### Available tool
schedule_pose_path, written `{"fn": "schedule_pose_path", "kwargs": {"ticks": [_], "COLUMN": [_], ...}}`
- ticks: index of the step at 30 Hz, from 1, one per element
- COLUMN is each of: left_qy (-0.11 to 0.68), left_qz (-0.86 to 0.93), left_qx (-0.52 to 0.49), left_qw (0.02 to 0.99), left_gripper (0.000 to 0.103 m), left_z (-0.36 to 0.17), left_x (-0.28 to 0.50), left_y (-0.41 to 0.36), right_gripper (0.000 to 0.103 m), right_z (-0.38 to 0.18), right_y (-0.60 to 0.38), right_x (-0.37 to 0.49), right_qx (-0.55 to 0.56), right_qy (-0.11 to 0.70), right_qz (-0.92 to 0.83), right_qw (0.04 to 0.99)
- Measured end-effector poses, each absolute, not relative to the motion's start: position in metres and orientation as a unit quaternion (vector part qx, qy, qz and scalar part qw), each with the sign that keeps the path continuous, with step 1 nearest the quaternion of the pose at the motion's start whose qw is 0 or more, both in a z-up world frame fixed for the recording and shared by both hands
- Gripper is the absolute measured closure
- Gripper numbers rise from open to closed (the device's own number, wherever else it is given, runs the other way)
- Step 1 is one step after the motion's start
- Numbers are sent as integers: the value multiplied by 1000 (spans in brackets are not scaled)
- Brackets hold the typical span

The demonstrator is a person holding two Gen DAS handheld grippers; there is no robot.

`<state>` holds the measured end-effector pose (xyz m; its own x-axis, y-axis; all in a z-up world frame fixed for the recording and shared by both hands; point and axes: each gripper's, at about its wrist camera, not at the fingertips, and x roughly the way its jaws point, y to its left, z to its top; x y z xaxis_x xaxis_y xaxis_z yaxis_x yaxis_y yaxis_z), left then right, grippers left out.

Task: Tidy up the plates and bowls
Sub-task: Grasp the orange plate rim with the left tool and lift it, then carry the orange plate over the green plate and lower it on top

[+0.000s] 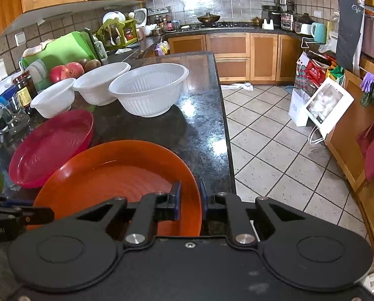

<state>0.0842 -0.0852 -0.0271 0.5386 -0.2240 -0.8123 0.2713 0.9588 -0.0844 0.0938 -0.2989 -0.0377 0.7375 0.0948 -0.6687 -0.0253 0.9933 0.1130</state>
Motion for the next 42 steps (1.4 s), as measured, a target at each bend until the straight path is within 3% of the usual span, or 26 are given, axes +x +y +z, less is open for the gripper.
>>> {"fn": "schedule_pose_path", "kwargs": {"ticks": [20, 42], "left_qy": [413, 372], "left_qz": [-137, -25], "left_qx": [36, 29], "left_qw": [900, 927], "left_gripper": [82, 82], "left_z": [-10, 14], "left_x": [63, 34], "left_y": [-56, 127], "right_gripper": [85, 85], "right_z": [-21, 3], "right_y": [-262, -54], "right_x": [62, 62], "right_qx": [59, 43], "right_qy": [329, 316], "right_qz": [28, 136], "right_qw": [942, 938]}}
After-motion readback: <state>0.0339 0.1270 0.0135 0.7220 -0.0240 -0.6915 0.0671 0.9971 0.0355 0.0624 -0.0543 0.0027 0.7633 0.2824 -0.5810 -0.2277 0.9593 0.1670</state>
